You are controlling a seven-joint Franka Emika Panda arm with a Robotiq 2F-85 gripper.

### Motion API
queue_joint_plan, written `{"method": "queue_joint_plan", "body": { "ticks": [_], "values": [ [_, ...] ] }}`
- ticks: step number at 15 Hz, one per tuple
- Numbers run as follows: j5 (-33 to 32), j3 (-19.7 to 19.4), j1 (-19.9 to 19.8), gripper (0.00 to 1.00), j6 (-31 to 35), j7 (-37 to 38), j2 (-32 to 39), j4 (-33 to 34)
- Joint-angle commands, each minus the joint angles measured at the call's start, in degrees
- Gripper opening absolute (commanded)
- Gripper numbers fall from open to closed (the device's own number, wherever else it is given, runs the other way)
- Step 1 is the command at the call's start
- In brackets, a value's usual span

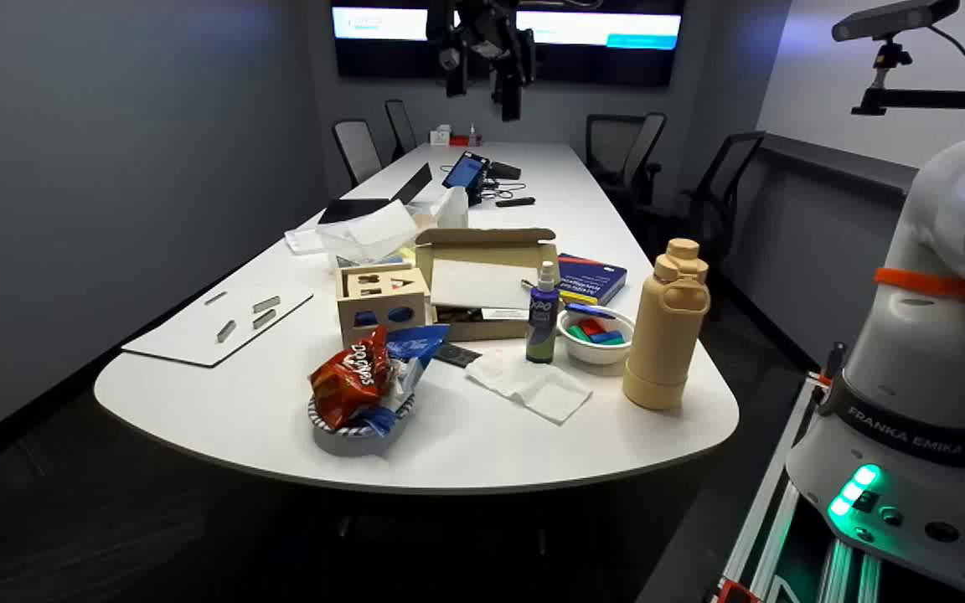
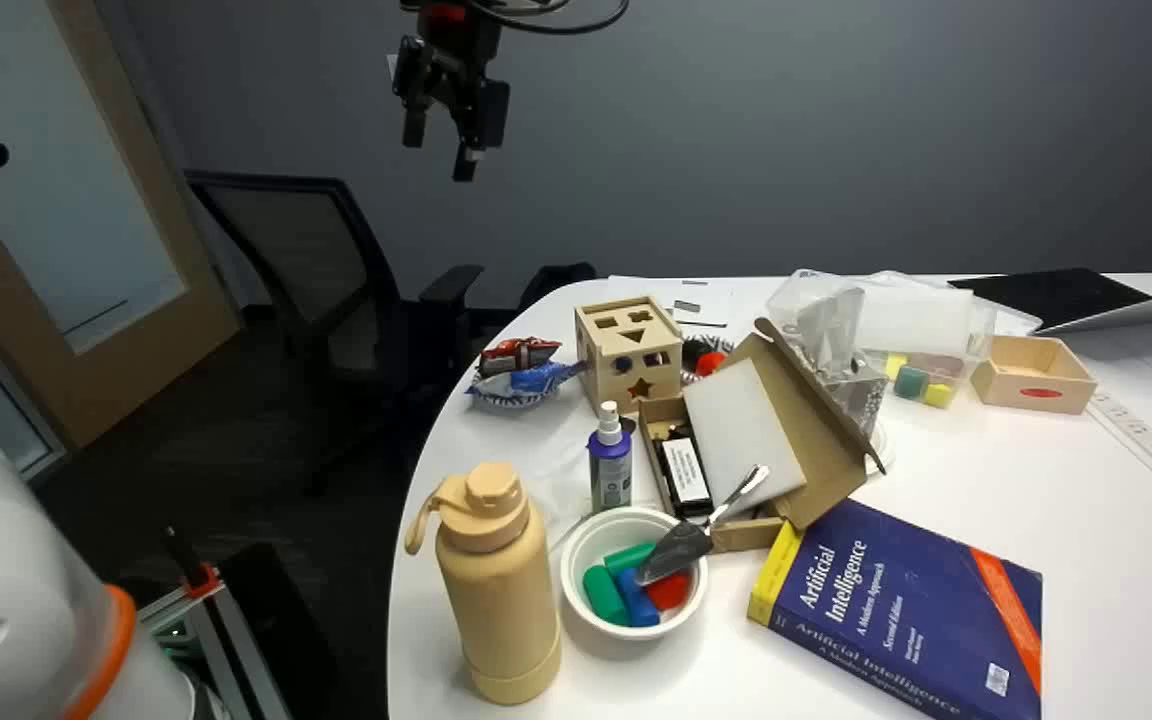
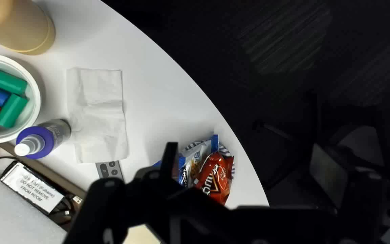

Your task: Open the lid on the wooden toy box.

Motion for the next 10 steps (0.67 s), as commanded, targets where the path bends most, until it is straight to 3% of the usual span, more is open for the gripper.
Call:
{"method": "queue_joint_plan", "body": {
  "ticks": [1, 4, 10],
  "values": [
    [0.1, 0.8, -0.9, 1.00, -0.1, -0.1, 0.0, 0.1],
    [0.1, 0.8, -0.9, 1.00, -0.1, -0.1, 0.0, 0.1],
    [-2.2, 2.3, 0.6, 1.00, 1.1, -15.0, 17.0, 10.1]
  ]
}}
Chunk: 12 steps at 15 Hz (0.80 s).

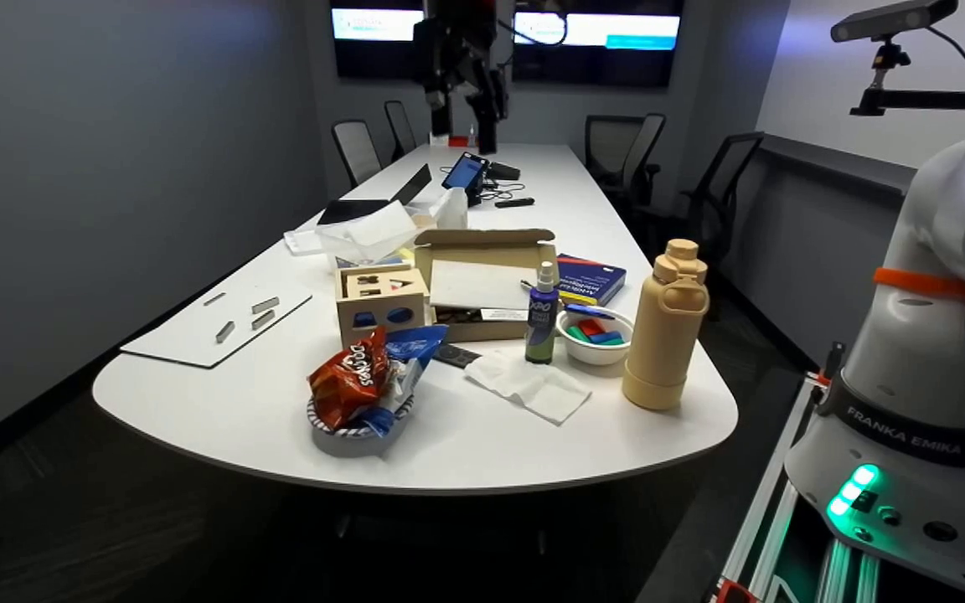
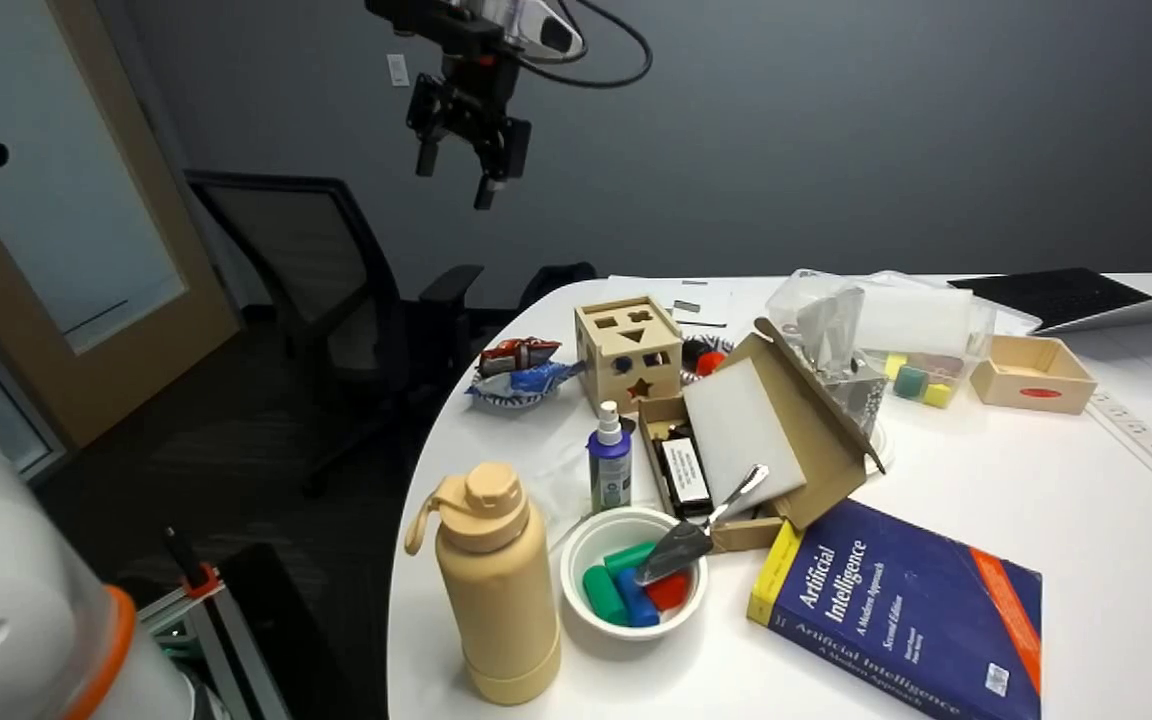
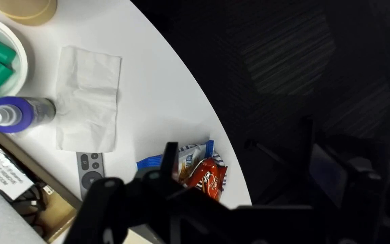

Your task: Open the lid on the wooden toy box.

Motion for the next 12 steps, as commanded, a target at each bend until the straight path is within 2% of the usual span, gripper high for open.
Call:
{"method": "queue_joint_plan", "body": {
  "ticks": [1, 3, 6, 10, 12],
  "values": [
    [-2.7, 2.0, 0.7, 1.00, 1.0, -8.6, 13.0, 9.4],
    [-4.2, 2.8, 0.8, 1.00, 3.0, -12.7, 18.1, 12.9],
    [-6.2, 3.4, 0.7, 1.00, 7.1, -14.2, 23.3, 17.1],
    [-4.6, 2.8, 0.4, 1.00, 22.5, -8.8, 25.0, 16.4],
    [-5.9, 2.3, 0.8, 1.00, 30.6, -5.7, 25.1, 14.6]
  ]
}}
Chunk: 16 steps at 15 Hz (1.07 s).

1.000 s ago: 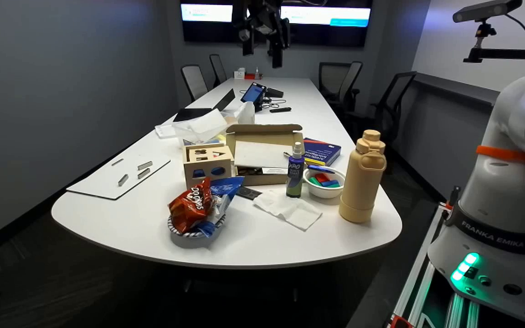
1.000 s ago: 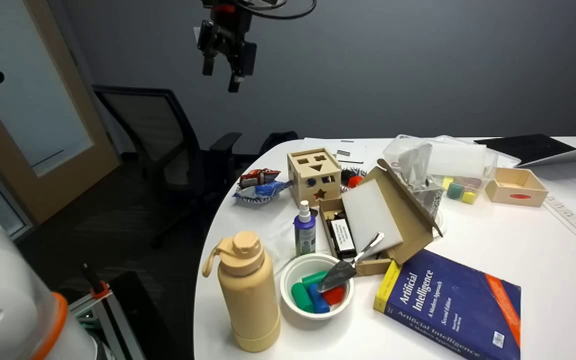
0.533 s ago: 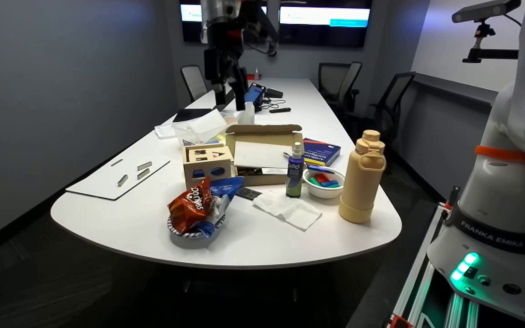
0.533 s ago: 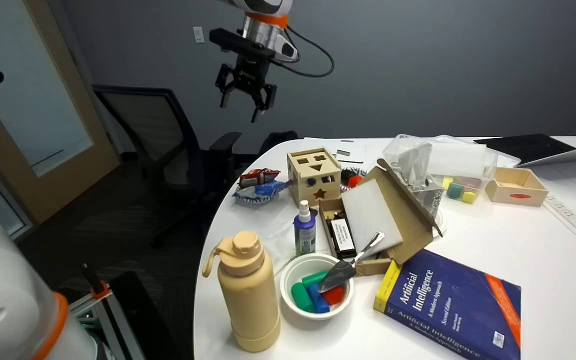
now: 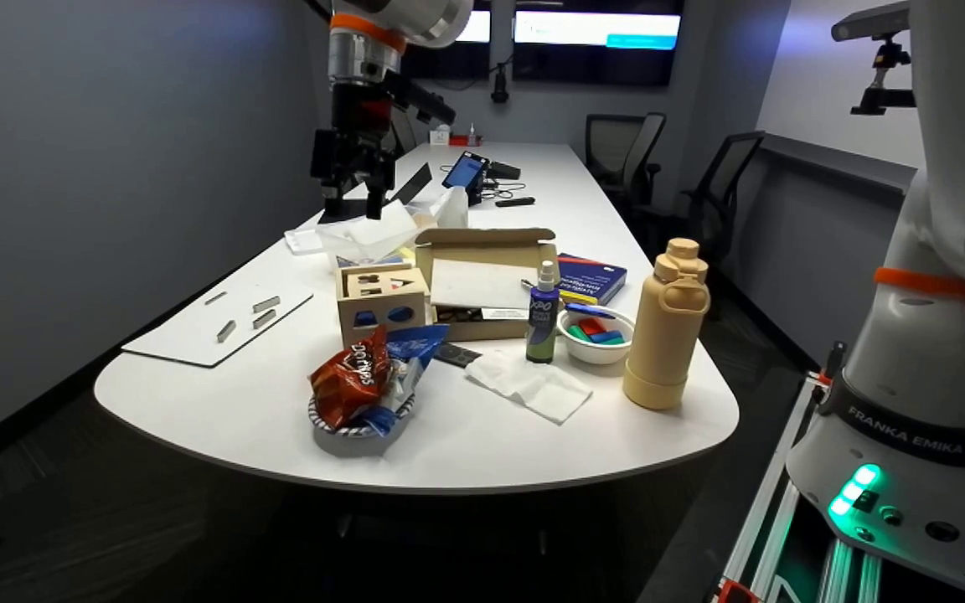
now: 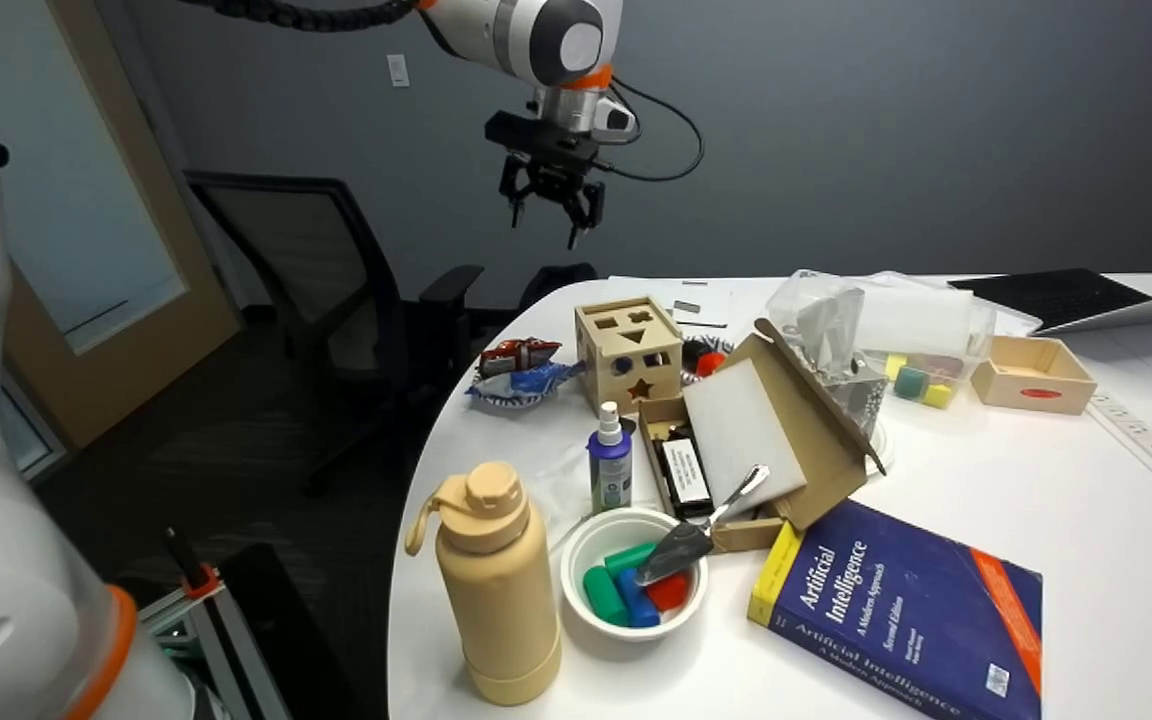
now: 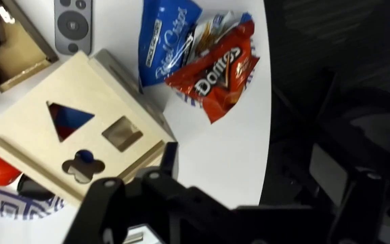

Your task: Open the lid on the wooden toy box.

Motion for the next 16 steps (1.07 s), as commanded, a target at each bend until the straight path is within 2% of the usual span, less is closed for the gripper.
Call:
{"method": "queue_joint_plan", "body": {
  "ticks": [1, 4, 6, 10, 13, 16],
  "values": [
    [-2.1, -0.8, 0.8, 1.00, 11.9, 6.2, 0.5, -1.5],
    [-10.2, -3.1, 2.9, 1.00, 20.2, 14.4, -0.2, -4.8],
    [-17.5, -5.5, 4.8, 1.00, 21.3, 22.0, -0.5, -6.1],
    [-28.6, -9.1, 8.3, 1.00, 14.3, 36.0, 0.6, -5.6],
    [-30.2, -8.7, 8.9, 1.00, 8.1, 40.1, 2.3, -4.5],
    [-28.6, -7.6, 8.7, 1.00, 4.7, 40.7, 4.3, -3.5]
  ]
}}
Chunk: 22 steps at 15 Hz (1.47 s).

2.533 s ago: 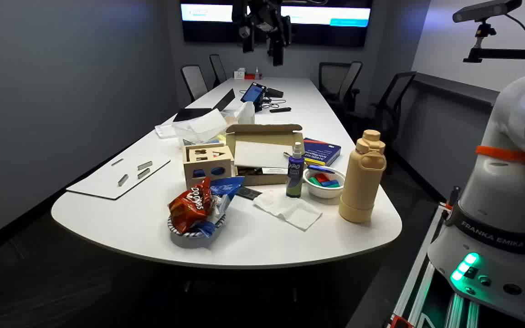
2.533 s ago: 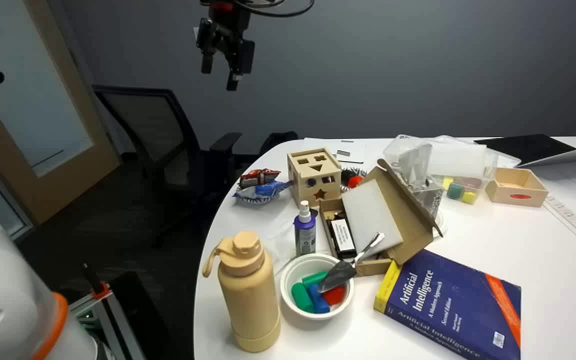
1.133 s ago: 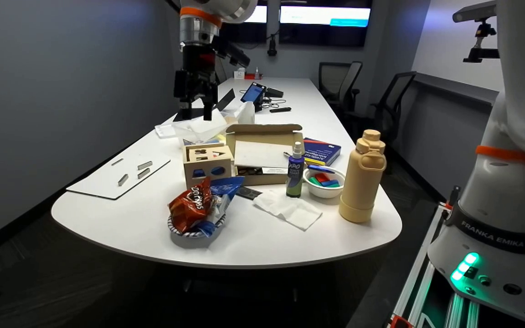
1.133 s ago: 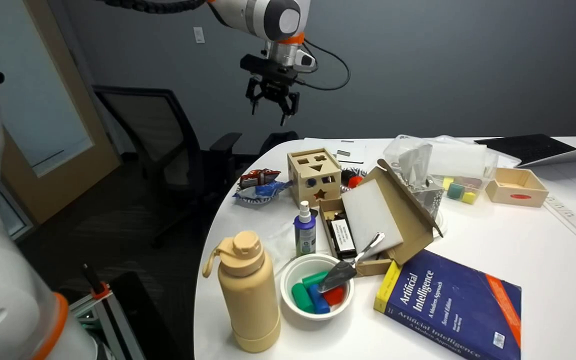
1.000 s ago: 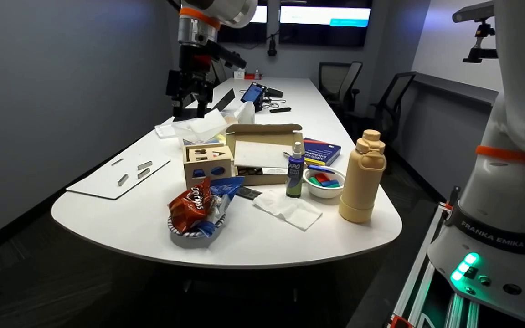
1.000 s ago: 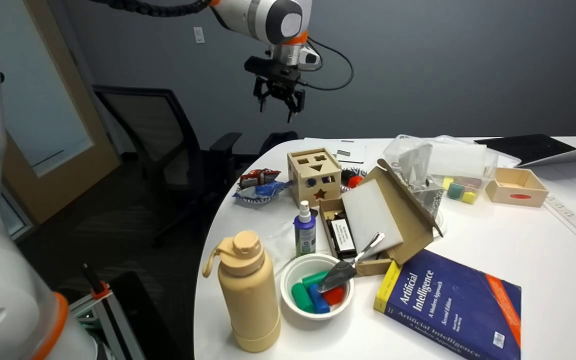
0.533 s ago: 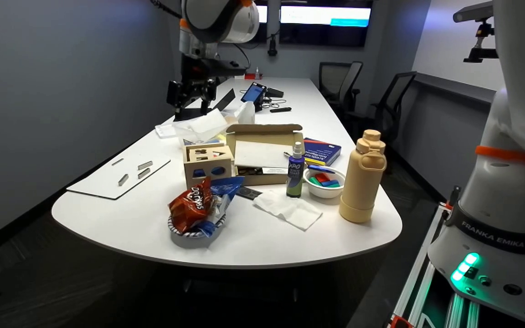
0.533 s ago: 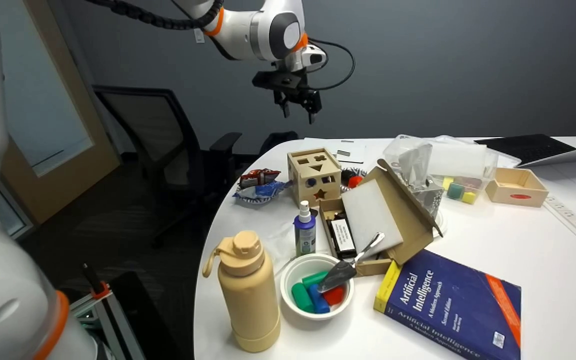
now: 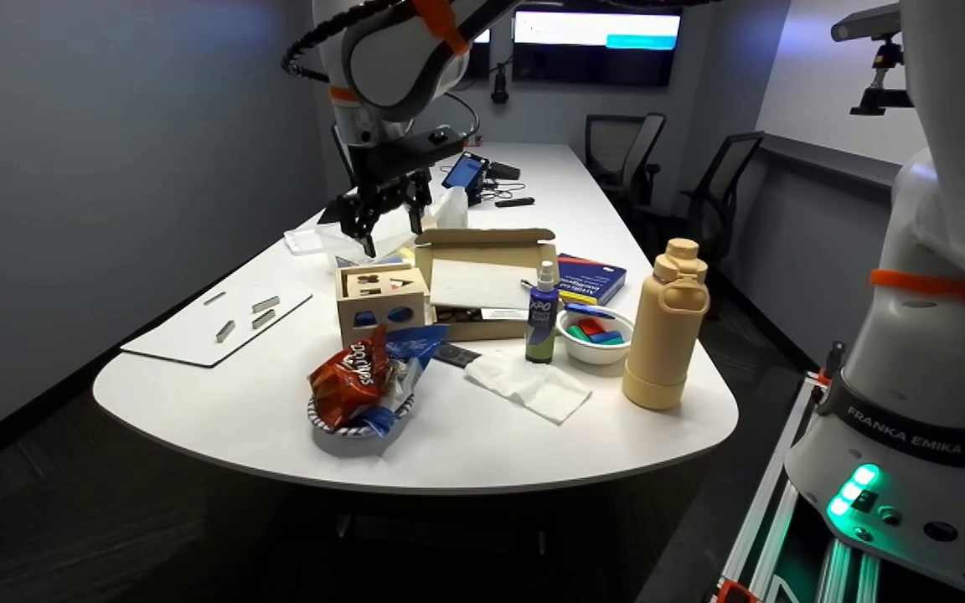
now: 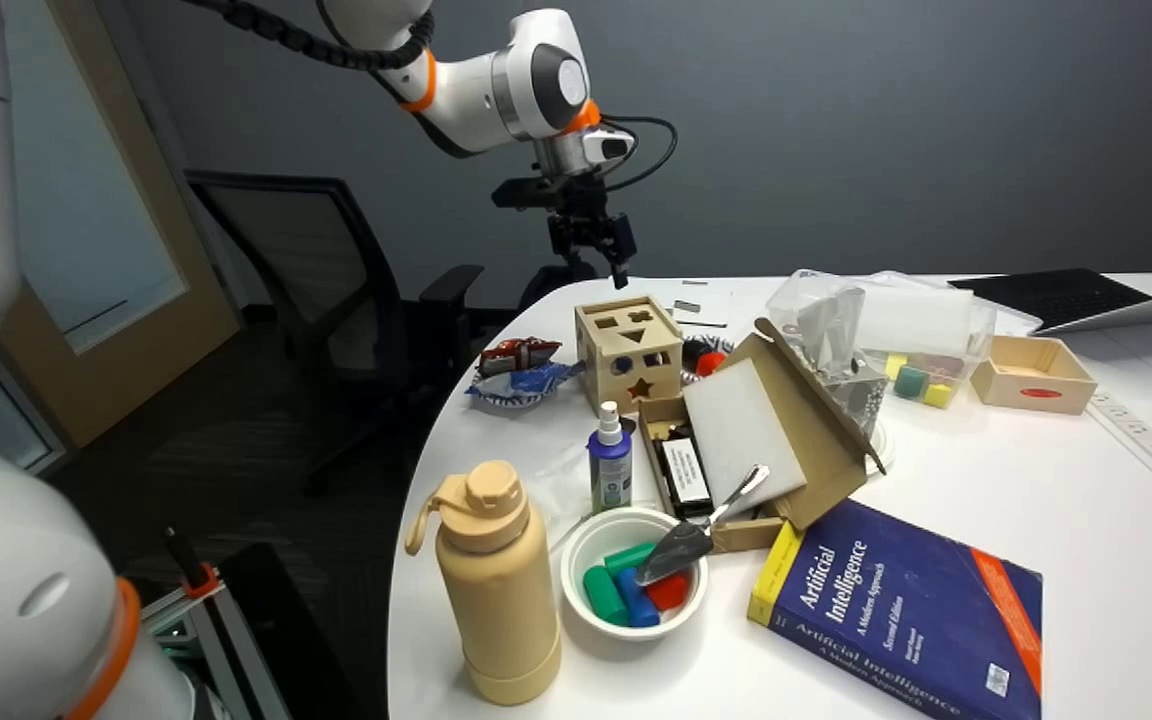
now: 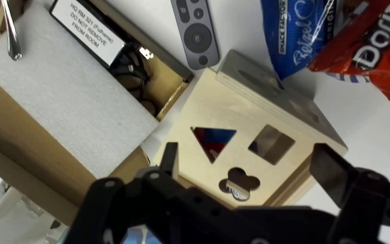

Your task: Open the lid on the wooden toy box.

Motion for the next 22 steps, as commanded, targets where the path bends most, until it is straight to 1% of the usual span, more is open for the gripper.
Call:
{"method": "queue_joint_plan", "body": {
  "ticks": [1, 6, 13, 22],
  "values": [
    [0.5, 0.8, 0.1, 1.00, -2.4, 1.8, 2.9, 2.0],
    [1.0, 0.5, 0.1, 1.00, -0.6, 1.7, 6.6, 3.8],
    [0.0, -0.8, 0.7, 1.00, 1.5, 3.4, 7.7, 5.7],
    [-1.4, -2.3, 1.4, 1.00, 0.9, 4.9, 10.4, 7.9]
  ]
}}
